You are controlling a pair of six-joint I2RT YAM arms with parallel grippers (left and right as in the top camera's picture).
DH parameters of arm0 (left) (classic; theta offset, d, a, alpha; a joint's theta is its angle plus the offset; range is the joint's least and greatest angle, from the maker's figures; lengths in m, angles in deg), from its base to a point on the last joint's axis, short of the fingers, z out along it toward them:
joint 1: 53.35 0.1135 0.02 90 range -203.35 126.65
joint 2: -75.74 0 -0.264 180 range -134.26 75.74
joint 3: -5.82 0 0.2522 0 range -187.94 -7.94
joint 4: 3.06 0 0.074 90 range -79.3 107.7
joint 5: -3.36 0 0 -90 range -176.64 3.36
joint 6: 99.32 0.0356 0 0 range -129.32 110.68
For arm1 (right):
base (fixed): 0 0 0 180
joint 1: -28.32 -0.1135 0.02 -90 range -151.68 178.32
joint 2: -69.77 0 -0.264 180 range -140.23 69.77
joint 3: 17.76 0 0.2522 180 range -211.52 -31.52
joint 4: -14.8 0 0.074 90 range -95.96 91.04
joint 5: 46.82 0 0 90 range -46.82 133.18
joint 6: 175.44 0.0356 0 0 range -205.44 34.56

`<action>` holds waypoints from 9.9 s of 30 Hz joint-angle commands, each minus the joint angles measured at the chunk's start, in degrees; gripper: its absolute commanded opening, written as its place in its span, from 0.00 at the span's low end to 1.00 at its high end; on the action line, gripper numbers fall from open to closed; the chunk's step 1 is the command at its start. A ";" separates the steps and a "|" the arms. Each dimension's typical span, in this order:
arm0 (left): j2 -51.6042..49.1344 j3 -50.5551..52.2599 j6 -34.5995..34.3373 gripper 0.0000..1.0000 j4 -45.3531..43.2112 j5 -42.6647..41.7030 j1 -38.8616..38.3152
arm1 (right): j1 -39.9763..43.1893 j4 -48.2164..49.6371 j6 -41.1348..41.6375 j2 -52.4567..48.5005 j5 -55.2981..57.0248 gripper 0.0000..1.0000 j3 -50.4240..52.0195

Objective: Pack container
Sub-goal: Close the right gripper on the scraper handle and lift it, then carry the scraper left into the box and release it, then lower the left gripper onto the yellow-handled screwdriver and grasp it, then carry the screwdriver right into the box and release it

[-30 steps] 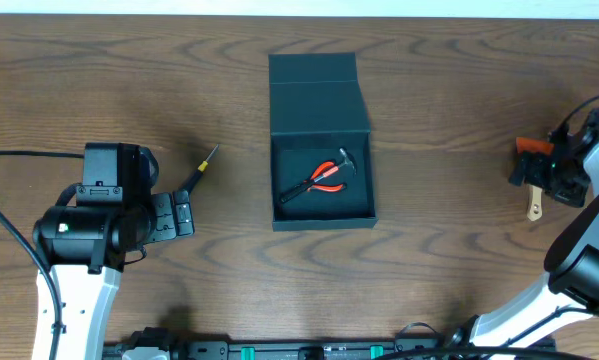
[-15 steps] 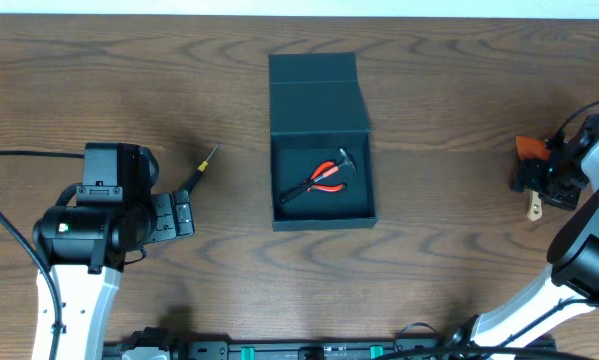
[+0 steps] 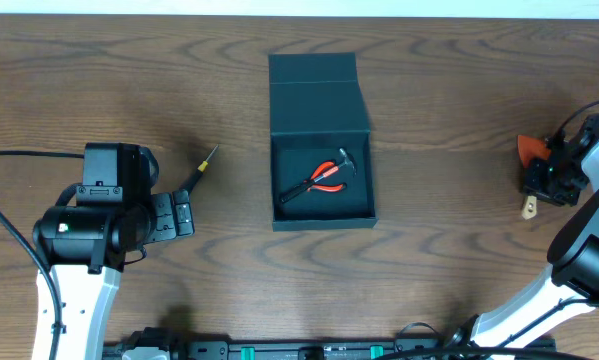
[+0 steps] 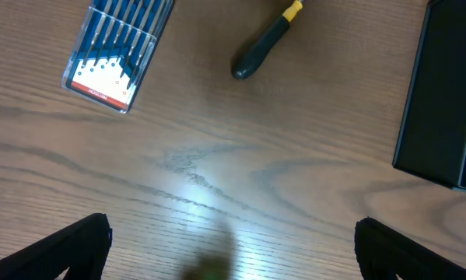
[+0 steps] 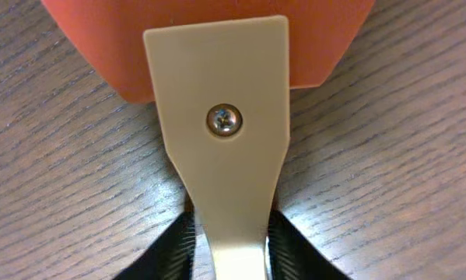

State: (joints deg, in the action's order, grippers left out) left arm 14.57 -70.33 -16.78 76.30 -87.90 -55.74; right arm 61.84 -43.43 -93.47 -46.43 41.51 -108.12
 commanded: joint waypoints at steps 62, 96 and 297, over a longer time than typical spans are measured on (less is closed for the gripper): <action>8.35 -0.96 -1.16 0.98 3.08 0.24 16.48 | -61.07 -31.19 -28.98 3.43 -5.92 0.01 -29.73; 8.35 -0.96 -1.18 0.98 3.58 0.24 16.48 | -61.68 -21.77 -27.12 3.08 -6.29 0.77 -14.34; -48.04 -35.85 48.81 0.99 1.75 5.84 -32.85 | -12.92 -37.81 13.09 19.28 4.46 0.99 -36.61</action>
State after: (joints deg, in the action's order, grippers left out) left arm -41.56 -104.93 34.71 76.02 -88.73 -88.90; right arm 48.66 -81.20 -79.63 -27.13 45.57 -145.02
